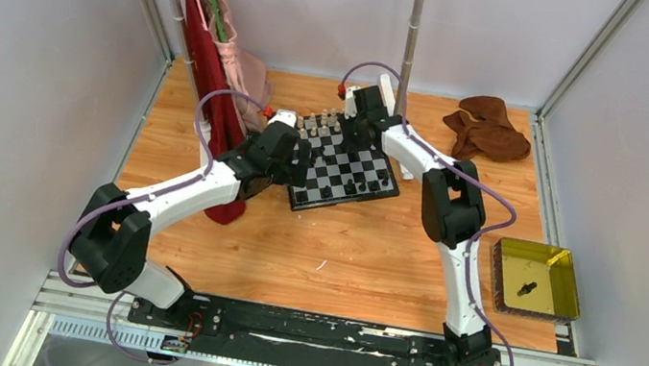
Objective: Set up the chess pieces on the board
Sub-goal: Pick up the chess piece from the chessboard.
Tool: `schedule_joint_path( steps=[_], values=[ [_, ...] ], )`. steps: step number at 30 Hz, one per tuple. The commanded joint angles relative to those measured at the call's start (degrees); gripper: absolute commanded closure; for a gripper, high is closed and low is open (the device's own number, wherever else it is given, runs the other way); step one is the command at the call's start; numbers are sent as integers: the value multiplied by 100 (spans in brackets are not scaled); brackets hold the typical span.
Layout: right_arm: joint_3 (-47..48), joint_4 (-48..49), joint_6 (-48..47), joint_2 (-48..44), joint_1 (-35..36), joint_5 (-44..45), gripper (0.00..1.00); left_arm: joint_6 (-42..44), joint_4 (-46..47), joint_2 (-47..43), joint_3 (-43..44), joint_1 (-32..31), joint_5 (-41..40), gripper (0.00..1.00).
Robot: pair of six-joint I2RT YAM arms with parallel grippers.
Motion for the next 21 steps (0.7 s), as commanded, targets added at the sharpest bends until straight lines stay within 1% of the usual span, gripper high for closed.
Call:
schedule_joint_path(
  steps=[1, 9, 21],
  values=[
    [218, -45, -72, 132, -108, -62, 79, 65, 114, 123, 142, 83, 65, 0],
    [-104, 68, -102, -76, -109, 34, 90, 19, 140, 120, 97, 109, 143, 0],
    [-991, 307, -42, -824, -65, 104, 93, -108, 127, -288, -212, 105, 187, 0]
  ],
)
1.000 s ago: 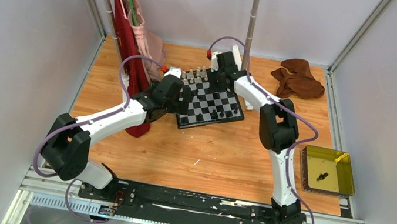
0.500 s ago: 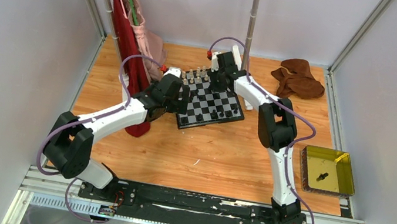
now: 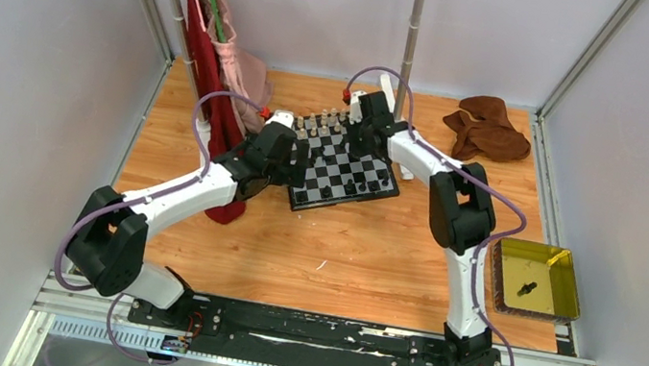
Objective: Set up the chess pieces on the board
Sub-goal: Pick up the chess piece from the chessboard, then place the chess piece on the chessboard.
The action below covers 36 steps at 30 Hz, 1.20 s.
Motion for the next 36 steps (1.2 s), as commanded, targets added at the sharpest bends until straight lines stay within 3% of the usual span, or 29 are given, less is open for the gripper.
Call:
schedule_joint_path(
  steps=[1, 12, 36],
  values=[
    [-397, -2, 2, -489, -7, 96, 93, -107, 50, -266, -144, 46, 67, 0],
    [-1347, 170, 133, -1093, 68, 198, 93, -148, 41, -477, -337, 43, 148, 0],
    [-1855, 197, 104, -1473, 10, 612, 94, 42, -2, -426, -236, 43, 140, 0]
  ],
)
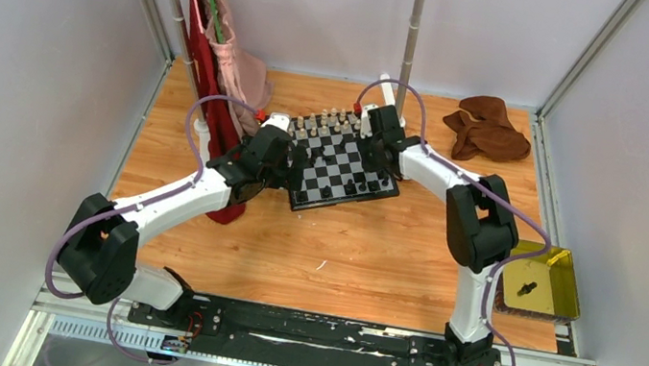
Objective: Set up the chess pieces on the board
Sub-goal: Place the chess piece on the chessboard.
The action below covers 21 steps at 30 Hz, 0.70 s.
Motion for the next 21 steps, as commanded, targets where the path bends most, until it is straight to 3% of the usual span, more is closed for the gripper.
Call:
schedule_joint_path(
  steps=[1, 21],
  values=[
    [-248, 23, 12, -276, -23, 141, 94, 76, 0, -72, 30, 39, 33, 0],
    [-721, 205, 25, -472, -113, 141, 90, -25, -53, -107, -4, 39, 86, 0]
  ],
)
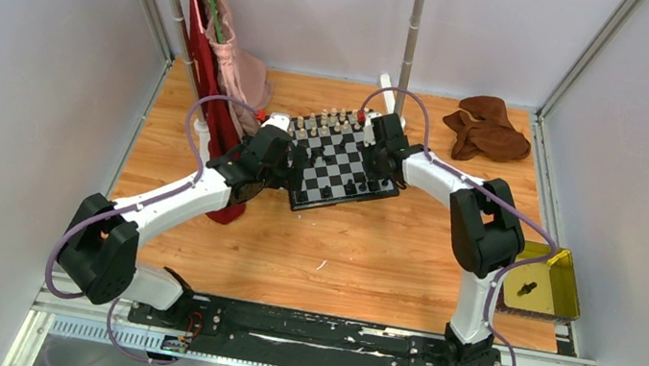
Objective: Set up the chess pieces on the board
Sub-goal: Place the chess piece on the chessboard.
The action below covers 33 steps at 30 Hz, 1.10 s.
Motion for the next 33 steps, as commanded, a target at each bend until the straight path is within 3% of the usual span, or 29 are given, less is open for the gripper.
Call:
schedule_joint_path(
  steps=[1, 9, 19, 33],
  values=[
    [-80, 15, 25, -146, -83, 93, 90, -19, -47, -107, -12, 39, 64, 0],
    [0, 30, 16, -87, -100, 87, 87, -1, -29, -76, -13, 39, 64, 0],
    [84, -36, 7, -43, -107, 278, 72, -1, 6, -34, -22, 39, 73, 0],
    [450, -138, -78, -82, -96, 91, 70, -51, 21, -67, -5, 39, 56, 0]
  ],
)
